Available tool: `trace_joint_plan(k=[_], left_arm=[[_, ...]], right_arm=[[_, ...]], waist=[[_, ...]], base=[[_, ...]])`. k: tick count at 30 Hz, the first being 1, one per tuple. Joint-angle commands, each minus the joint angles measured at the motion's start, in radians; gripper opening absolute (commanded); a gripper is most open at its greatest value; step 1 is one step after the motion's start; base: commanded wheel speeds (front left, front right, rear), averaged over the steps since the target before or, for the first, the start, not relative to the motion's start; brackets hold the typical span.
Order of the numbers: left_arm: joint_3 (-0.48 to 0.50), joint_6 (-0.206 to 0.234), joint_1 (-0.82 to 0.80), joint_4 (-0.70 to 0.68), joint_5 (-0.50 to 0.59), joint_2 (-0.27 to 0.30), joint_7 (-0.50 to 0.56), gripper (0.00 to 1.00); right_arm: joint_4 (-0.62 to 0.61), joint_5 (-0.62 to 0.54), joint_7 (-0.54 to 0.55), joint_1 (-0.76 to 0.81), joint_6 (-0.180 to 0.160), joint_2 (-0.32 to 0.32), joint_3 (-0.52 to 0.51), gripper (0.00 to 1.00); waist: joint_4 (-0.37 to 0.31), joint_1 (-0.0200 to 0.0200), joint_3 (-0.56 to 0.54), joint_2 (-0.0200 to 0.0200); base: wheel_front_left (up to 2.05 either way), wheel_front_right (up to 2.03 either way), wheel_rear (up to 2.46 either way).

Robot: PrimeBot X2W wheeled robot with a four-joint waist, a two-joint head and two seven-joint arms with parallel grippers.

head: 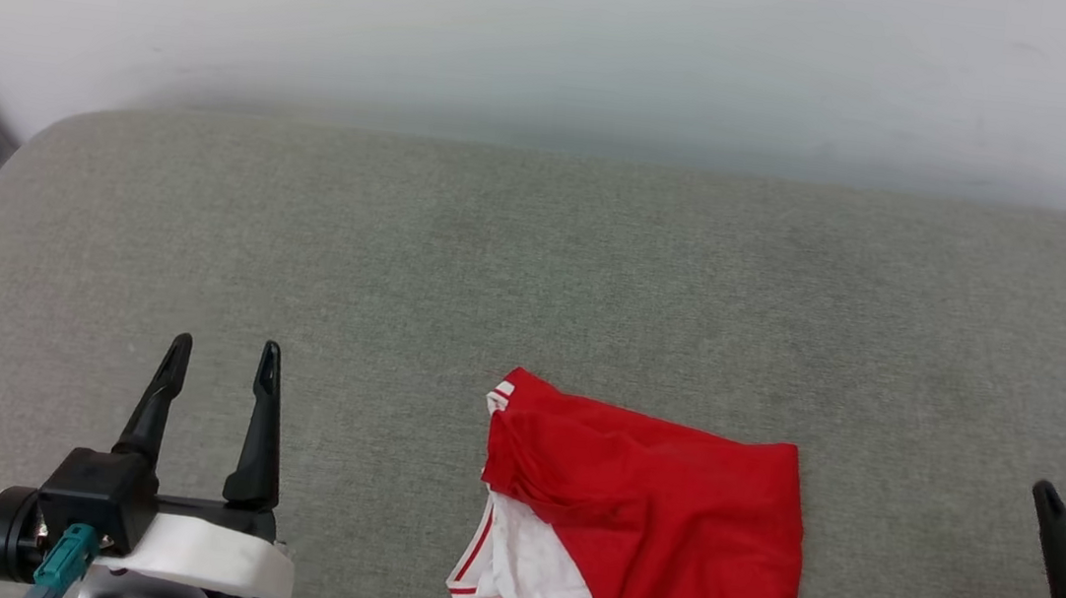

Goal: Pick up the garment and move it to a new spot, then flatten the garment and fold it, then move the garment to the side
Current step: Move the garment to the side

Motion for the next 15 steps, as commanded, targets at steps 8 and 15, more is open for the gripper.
trace_joint_plan(k=[8,15], left_arm=[[0.025,-0.051,-0.047,-0.005,0.041,-0.057,-0.004,1.00],[0.048,-0.101,-0.082,0.010,0.068,-0.105,-0.003,1.00]], right_arm=[[0.114,0.160,0.389,-0.044,0.000,-0.052,-0.063,1.00],[0.175,0.232,0.526,-0.111,0.000,0.016,-0.011,1.00]], waist=[[0.086,0.0000,0.066,0.0000],[0.130,0.0000,0.130,0.0000]], base=[[0.00,0.00,0.00],[0.00,0.00,0.00]])
